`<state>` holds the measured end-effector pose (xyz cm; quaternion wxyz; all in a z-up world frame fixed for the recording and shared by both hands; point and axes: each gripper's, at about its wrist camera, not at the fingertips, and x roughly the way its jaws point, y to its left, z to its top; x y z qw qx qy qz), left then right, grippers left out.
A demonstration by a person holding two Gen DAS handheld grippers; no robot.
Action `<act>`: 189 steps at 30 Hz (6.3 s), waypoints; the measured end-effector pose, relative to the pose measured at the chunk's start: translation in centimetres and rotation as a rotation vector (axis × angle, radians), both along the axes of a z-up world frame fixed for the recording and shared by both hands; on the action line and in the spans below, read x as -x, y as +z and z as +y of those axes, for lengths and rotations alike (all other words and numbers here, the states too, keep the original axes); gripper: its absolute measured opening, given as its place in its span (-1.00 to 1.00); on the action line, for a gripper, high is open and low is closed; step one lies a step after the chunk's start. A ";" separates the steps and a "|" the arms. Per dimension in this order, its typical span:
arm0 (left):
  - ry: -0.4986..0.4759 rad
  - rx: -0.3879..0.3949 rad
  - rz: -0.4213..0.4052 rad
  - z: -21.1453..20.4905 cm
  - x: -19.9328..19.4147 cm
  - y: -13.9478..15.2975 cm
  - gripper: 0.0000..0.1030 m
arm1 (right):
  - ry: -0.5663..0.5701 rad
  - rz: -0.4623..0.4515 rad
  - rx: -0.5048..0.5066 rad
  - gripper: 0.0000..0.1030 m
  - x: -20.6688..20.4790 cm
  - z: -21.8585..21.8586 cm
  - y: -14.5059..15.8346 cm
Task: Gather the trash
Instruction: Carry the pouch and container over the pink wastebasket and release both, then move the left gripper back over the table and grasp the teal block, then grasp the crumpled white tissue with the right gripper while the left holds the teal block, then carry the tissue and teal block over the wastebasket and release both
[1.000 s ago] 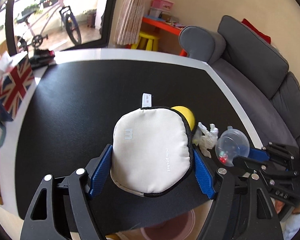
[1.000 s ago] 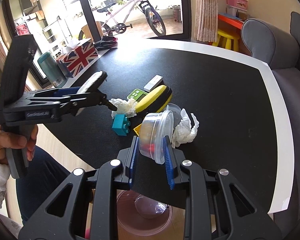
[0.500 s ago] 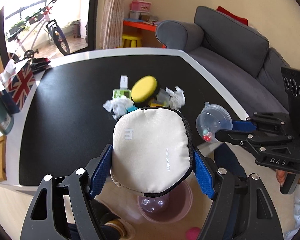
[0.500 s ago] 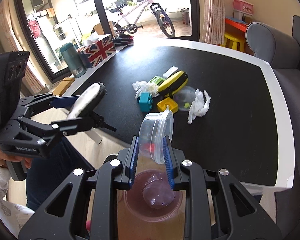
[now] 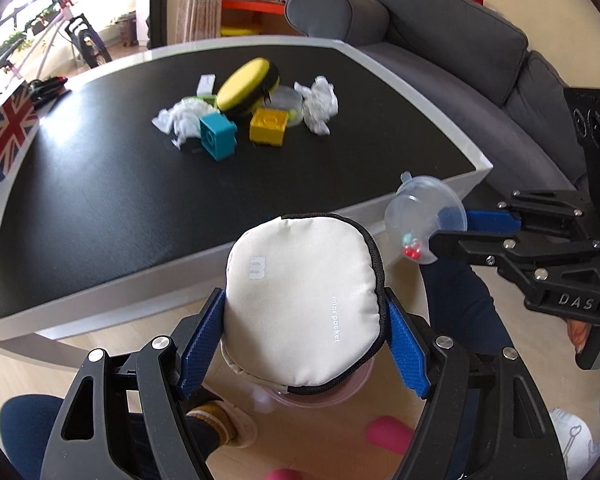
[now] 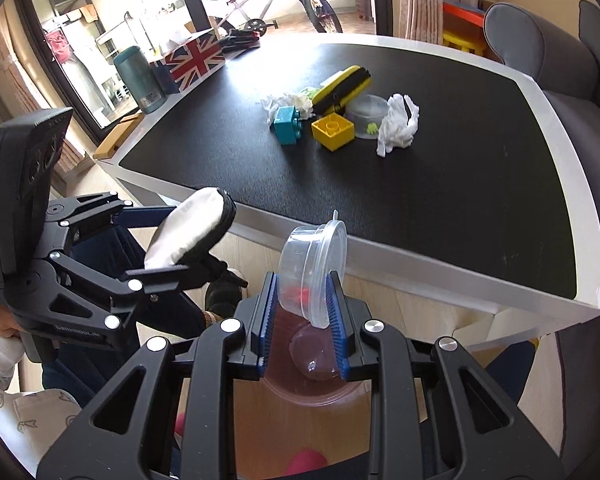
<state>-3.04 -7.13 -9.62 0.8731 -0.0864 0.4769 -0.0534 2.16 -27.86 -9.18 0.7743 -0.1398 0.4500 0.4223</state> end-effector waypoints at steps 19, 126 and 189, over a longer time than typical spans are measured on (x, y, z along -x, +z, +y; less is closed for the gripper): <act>0.029 0.035 0.010 0.2 0.2 -0.6 0.85 | -0.008 0.029 -0.003 -0.52 0.3 -1.0 -1.1; 0.190 0.076 -0.036 8.6 -11.4 2.9 -0.46 | -0.160 -0.052 -0.034 0.88 -13.1 3.8 0.9; 0.042 0.045 -0.027 2.5 -0.6 2.1 -0.45 | 0.006 0.022 -0.021 -0.67 -1.1 -0.5 0.5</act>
